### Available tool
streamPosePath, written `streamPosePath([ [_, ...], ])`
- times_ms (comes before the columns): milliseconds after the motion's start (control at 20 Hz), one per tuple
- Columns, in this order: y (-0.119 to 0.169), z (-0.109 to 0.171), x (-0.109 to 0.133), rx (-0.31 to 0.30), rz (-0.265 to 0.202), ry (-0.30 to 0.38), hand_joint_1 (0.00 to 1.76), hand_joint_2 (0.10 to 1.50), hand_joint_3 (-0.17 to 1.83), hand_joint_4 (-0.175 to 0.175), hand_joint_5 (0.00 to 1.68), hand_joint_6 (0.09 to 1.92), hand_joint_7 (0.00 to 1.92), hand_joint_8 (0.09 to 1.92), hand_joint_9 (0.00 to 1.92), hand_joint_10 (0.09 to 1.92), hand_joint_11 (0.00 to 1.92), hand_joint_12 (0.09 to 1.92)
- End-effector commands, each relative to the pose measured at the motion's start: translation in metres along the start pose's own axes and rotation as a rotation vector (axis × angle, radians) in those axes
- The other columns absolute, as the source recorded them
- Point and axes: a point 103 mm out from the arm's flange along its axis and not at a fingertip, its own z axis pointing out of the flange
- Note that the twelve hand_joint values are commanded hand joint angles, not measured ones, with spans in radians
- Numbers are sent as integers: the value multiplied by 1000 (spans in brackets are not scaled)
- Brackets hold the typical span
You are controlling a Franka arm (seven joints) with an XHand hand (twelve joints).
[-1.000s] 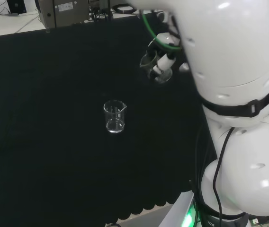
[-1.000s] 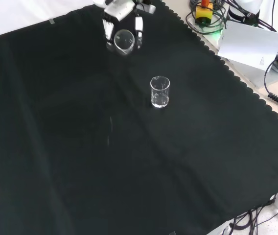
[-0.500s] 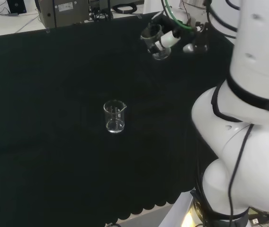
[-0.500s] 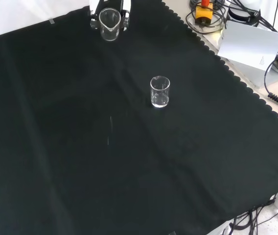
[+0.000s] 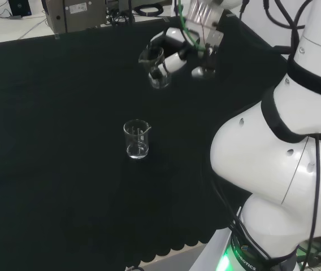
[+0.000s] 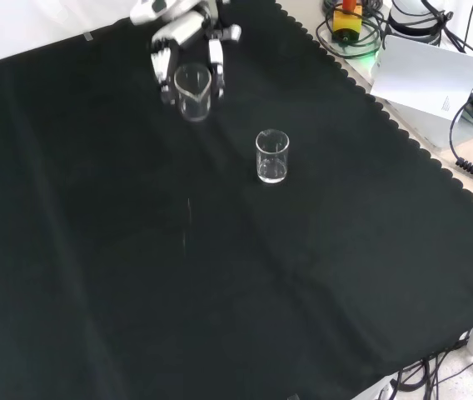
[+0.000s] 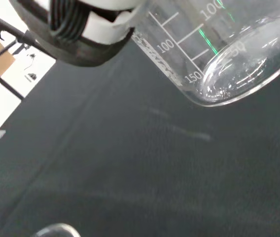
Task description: Place the beaker back on the table.
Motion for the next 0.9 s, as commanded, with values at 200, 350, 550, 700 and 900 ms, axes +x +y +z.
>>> streamPosePath([
  [200,14,53,-65,46,42,40,1534,1008,-175,-175,1237,563,1326,577,1628,87,1163,619],
  [350,15,57,-71,0,38,59,1534,1008,-175,-175,1238,562,1325,578,1627,87,1160,622],
  [550,19,59,-75,-35,30,70,1534,1009,-175,-175,1236,570,1322,588,1626,87,1156,626],
  [700,23,62,-77,-35,28,73,1533,1010,-175,-175,1234,576,1320,595,1626,87,1155,624],
  [900,27,67,-79,-37,29,88,1533,1010,-175,-175,1233,583,1317,602,1627,87,1152,621],
])
